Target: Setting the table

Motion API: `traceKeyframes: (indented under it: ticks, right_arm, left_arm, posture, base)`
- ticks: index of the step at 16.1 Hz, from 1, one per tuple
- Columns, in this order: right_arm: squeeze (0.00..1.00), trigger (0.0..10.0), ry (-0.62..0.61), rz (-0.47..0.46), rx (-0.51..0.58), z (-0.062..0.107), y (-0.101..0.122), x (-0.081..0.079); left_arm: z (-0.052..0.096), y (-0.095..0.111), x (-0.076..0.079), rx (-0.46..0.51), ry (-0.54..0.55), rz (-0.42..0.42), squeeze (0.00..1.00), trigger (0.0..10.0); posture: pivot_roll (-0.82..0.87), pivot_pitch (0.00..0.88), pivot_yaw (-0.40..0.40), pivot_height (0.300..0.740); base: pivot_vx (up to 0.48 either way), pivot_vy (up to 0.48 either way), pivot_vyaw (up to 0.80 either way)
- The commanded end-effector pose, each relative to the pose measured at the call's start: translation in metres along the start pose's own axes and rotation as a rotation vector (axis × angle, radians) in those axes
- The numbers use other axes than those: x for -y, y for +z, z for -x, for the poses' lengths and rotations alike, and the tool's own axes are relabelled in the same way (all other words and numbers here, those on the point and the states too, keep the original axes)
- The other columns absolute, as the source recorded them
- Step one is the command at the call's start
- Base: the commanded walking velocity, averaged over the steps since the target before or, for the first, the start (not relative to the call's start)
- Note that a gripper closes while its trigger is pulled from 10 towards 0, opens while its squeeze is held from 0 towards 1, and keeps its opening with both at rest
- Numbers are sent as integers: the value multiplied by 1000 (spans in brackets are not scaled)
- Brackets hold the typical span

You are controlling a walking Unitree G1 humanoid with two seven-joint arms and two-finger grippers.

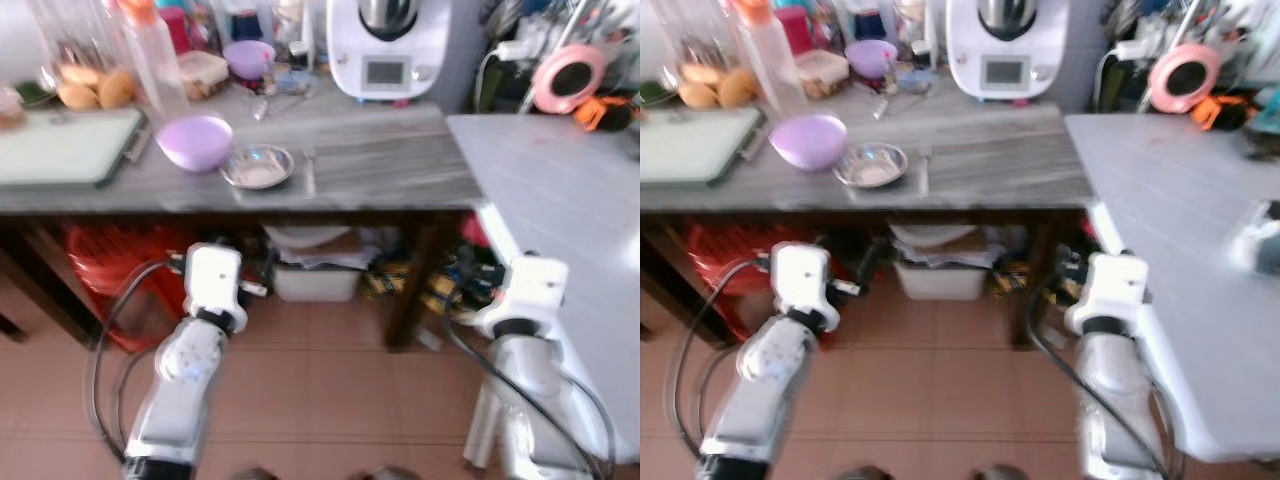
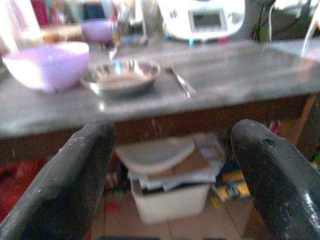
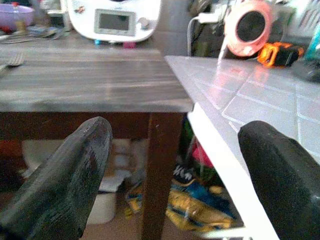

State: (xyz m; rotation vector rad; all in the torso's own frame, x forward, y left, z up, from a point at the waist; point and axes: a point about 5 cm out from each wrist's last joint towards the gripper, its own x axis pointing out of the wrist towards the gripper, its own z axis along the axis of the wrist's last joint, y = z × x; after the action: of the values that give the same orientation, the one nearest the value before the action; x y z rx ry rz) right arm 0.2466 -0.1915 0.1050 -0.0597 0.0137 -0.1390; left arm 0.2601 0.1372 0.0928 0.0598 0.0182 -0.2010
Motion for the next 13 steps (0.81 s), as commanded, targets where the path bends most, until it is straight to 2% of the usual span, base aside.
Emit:
traceKeyframes:
  ticks: [1, 13]
  right_arm:
    - [0, 10000, -2, 5, 7, 0, 3, 2]
    - [0, 10000, 2, 16, -1, 1, 3, 3]
  left_arm:
    - [-3, 4, 0, 8, -6, -1, 0, 10000]
    - [-2, 3, 1, 2, -4, -2, 0, 10000]
  posture:
    - [-38, 0, 35, 740]
    - [-40, 0, 30, 740]
  base:
    - [0, -405, 0]
    - [0, -402, 0]
